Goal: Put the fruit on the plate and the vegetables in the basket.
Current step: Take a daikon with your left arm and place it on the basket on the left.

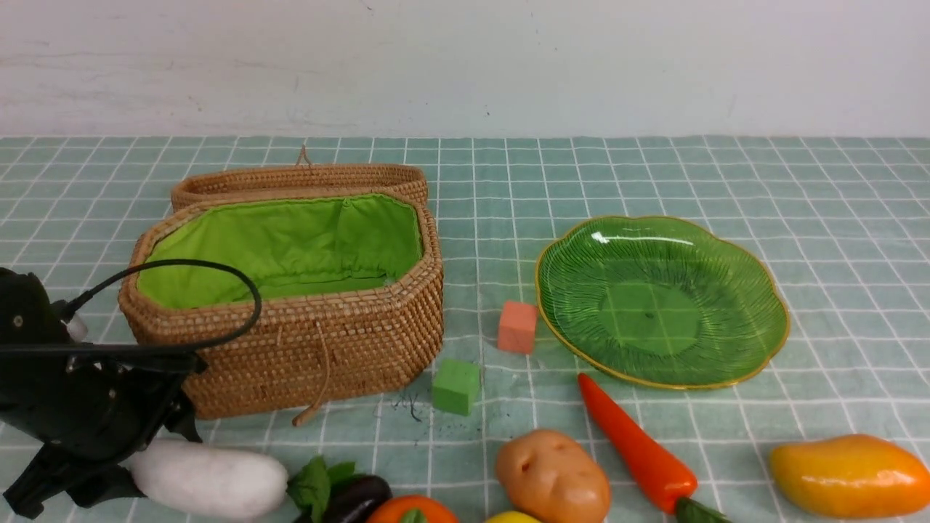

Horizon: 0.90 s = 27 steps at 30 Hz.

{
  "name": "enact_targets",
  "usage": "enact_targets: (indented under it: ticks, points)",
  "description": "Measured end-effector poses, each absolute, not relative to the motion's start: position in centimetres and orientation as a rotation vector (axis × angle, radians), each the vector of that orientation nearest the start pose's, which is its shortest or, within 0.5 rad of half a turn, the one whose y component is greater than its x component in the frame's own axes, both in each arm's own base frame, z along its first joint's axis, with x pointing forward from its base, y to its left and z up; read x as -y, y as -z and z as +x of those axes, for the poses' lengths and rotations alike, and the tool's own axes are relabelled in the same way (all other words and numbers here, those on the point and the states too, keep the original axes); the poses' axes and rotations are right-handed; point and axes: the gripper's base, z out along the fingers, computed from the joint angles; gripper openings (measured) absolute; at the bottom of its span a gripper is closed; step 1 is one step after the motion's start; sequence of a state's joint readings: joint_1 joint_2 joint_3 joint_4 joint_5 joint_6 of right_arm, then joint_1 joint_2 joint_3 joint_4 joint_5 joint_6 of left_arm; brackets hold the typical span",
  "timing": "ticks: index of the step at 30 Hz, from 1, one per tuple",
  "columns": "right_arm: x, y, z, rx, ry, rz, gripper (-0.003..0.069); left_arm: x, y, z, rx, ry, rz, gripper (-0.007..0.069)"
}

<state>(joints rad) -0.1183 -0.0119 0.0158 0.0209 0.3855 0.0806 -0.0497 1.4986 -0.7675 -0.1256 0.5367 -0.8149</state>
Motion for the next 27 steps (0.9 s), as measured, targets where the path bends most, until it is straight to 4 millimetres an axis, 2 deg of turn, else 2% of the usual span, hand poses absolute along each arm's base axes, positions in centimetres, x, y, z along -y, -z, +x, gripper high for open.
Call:
enact_targets:
  ticks: [5, 10, 11, 12, 14, 16, 17, 18, 20, 21, 22, 23, 25, 26, 27]
  points:
    - [0.5, -17.4, 5.2, -1.862, 0.005, 0.199, 0.0244, 1.9, -21.3, 25.8, -2.487, 0.39, -1.144, 0.0435]
    - [0.5, -17.4, 5.2, -1.862, 0.005, 0.199, 0.0244, 2.3, -24.2, 24.1, -2.423, 0.508, -1.157, 0.0435]
    - [0.5, -17.4, 5.2, -1.862, 0.005, 0.199, 0.0244, 2.6, -25.7, 23.4, -2.37, 0.588, -1.156, 0.0435]
    - [0.5, -17.4, 5.2, -1.862, 0.005, 0.199, 0.0244, 2.6, -25.9, 23.3, -2.364, 0.597, -1.156, 0.0435]
    - [0.5, -17.4, 5.2, -1.862, 0.005, 0.199, 0.0244, 2.8, -28.4, 23.2, -2.271, 0.685, -1.132, 0.0435]
    - [0.5, -17.4, 5.2, -1.862, 0.005, 0.199, 0.0244, 2.8, -30.8, 24.0, -2.188, 0.737, -1.092, 0.0435]
    - [0.5, -17.4, 5.2, -1.862, 0.005, 0.199, 0.0244, 2.8, -31.0, 24.1, -2.183, 0.74, -1.089, 0.0435]
    - [0.5, -17.4, 5.2, -1.862, 0.005, 0.199, 0.0244, 2.9, -32.5, 25.1, -2.144, 0.758, -1.062, 0.0435]
    - [0.5, -17.4, 5.2, -1.862, 0.005, 0.199, 0.0244, 3.0, -34.0, 26.7, -2.109, 0.775, -1.041, 0.0435]
    - [0.5, -17.4, 5.2, -1.862, 0.005, 0.199, 0.0244, 3.0, -33.9, 26.8, -2.114, 0.772, -1.044, 0.0435]
    - [0.5, -17.4, 5.2, -1.862, 0.005, 0.199, 0.0244, 3.0, -34.3, 28.3, -2.098, 0.78, -1.048, 0.0435]
    - [0.5, -17.4, 5.2, -1.862, 0.005, 0.199, 0.0244, 3.0, -34.6, 28.8, -2.089, 0.783, -1.047, 0.0435]
    - [0.5, -17.4, 5.2, -1.862, 0.005, 0.199, 0.0244, 3.1, -34.0, 32.2, -2.1, 0.77, -1.08, 0.0435]
    - [0.5, -17.4, 5.2, -1.862, 0.005, 0.199, 0.0244, 3.1, -34.2, 32.2, -2.094, 0.772, -1.078, 0.0435]
    - [0.5, -17.4, 5.2, -1.862, 0.005, 0.199, 0.0244, 3.2, -33.3, 33.9, -2.121, 0.761, -1.109, 0.0435]
